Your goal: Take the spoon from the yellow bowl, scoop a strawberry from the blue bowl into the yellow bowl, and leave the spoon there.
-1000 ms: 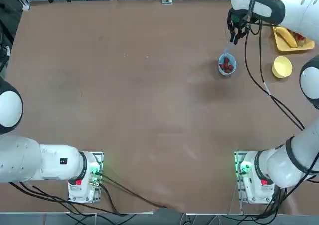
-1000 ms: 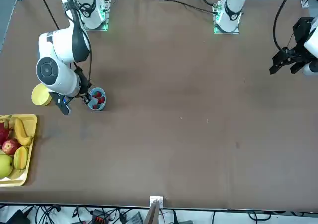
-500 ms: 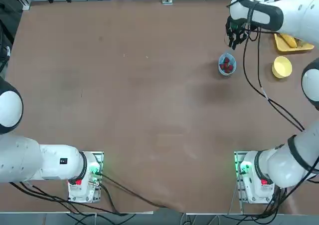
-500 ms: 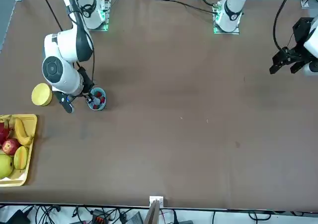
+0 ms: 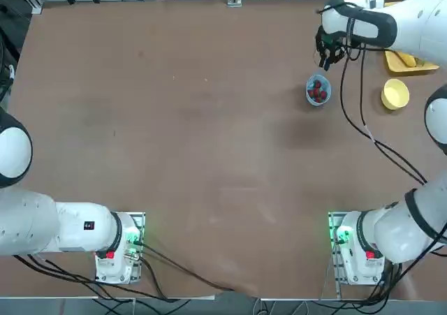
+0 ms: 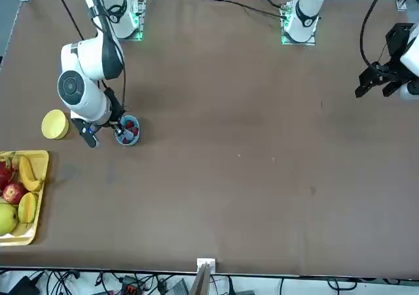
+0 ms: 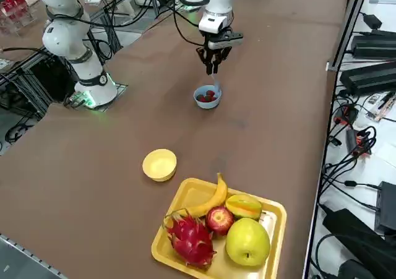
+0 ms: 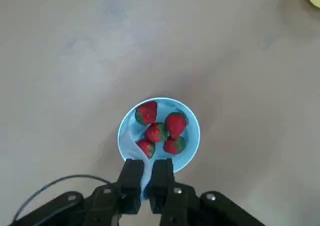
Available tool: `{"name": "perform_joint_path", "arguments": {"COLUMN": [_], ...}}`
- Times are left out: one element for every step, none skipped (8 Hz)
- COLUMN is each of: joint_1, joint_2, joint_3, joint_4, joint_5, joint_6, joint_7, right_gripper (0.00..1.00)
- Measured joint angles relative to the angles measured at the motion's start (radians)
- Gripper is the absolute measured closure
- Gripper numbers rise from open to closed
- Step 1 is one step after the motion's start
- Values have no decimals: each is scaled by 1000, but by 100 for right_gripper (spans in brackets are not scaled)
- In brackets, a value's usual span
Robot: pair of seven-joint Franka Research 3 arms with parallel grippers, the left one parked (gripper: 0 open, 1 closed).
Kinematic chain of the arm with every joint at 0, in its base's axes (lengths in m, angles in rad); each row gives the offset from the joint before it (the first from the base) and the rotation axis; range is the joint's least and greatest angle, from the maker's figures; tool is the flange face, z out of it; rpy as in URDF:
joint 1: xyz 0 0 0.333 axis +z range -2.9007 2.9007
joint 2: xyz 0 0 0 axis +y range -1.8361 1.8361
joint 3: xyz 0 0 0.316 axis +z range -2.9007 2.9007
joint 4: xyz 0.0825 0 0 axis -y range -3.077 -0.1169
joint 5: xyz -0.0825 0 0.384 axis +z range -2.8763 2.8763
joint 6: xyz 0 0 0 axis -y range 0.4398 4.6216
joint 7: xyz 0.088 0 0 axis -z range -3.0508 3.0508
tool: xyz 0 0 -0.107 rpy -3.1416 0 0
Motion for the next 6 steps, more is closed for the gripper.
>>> {"name": "perform_joint_path", "arguments": {"joint_1": [0,0,0,1,1,2], "joint_2": [-11,-20,-25,-28,-29,-29], "joint_3": [0,0,0,0,0,0], "joint_4": [-21,-37,-46,-54,-66,-81], "joint_5": [0,0,3,4,5,5], "joint_6": [18,32,43,62,86,104], "joint_7": [0,1,11,24,31,35], "right_gripper": [89,89,89,89,89,89]}}
